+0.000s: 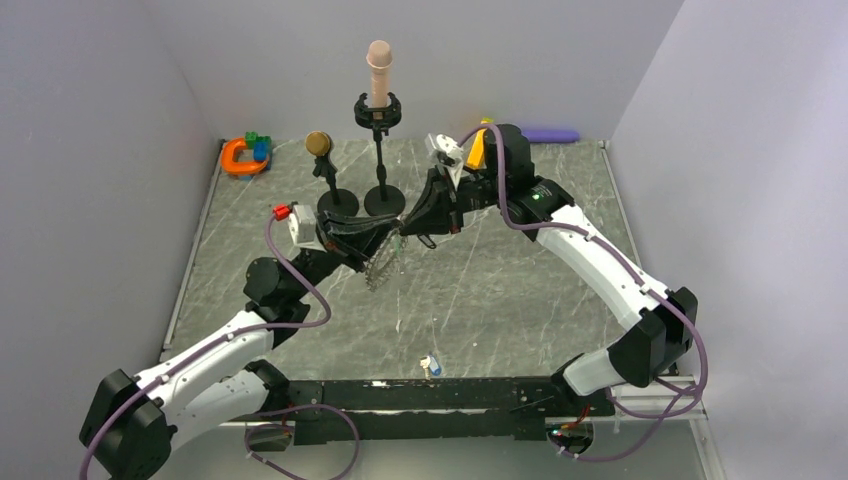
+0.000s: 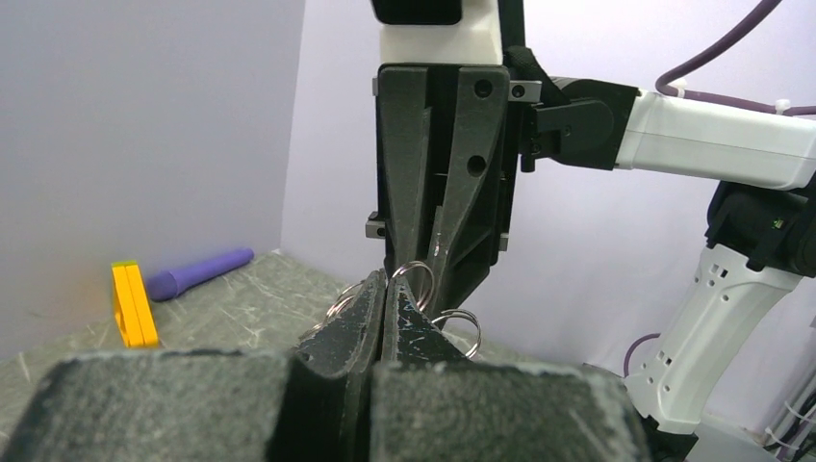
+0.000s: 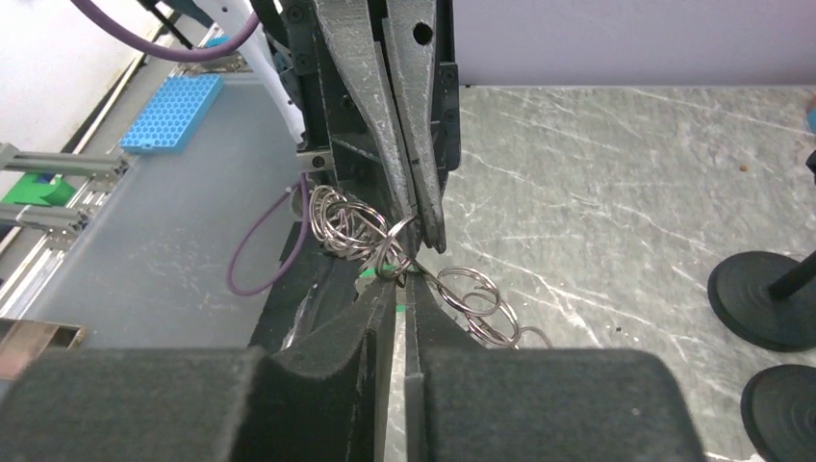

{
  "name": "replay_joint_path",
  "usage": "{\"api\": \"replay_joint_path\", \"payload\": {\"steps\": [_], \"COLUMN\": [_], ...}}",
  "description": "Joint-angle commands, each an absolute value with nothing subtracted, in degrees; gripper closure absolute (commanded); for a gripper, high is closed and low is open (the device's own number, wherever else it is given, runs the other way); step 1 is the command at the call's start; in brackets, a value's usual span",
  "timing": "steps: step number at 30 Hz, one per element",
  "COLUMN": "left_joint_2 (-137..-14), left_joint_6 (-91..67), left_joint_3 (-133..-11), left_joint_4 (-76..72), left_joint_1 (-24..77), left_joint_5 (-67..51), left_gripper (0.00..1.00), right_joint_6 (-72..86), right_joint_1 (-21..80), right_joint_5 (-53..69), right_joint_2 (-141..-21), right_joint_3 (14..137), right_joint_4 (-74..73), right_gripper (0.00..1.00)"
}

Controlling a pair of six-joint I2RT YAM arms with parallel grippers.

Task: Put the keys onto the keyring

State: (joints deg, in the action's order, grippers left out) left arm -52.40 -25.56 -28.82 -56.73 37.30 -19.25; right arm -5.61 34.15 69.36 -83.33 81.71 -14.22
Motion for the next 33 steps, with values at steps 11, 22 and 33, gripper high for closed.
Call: {"api": "replay_joint_path", "payload": {"steps": [11,22,33], "left_joint_2": [-49.8,-50.3,-50.8], "left_joint_6": [-26.9,-27.0,-26.4], "left_joint_3": [-29.5,-30.1,-30.9], "left_joint_4": [-61.6,-61.0,-59.9], "left_joint_1": [36.5,36.5,36.5], "left_joint_5": [-19.8,-20.7,-20.7], "left_gripper": [1.0,1.0,1.0], "right_joint_6": [-10.5,-0.1,1.2], "right_joint_1": [31.8,31.7,34.1], "right_joint_5": [68.4,68.6,68.3], "right_joint_2": [-78.9,-78.5,-79.8], "right_joint_3": [83.7,79.4,79.6], "right_joint_4": [-18.0,2.2,0.3], "right_gripper": [0.68,0.65,0.74]}}
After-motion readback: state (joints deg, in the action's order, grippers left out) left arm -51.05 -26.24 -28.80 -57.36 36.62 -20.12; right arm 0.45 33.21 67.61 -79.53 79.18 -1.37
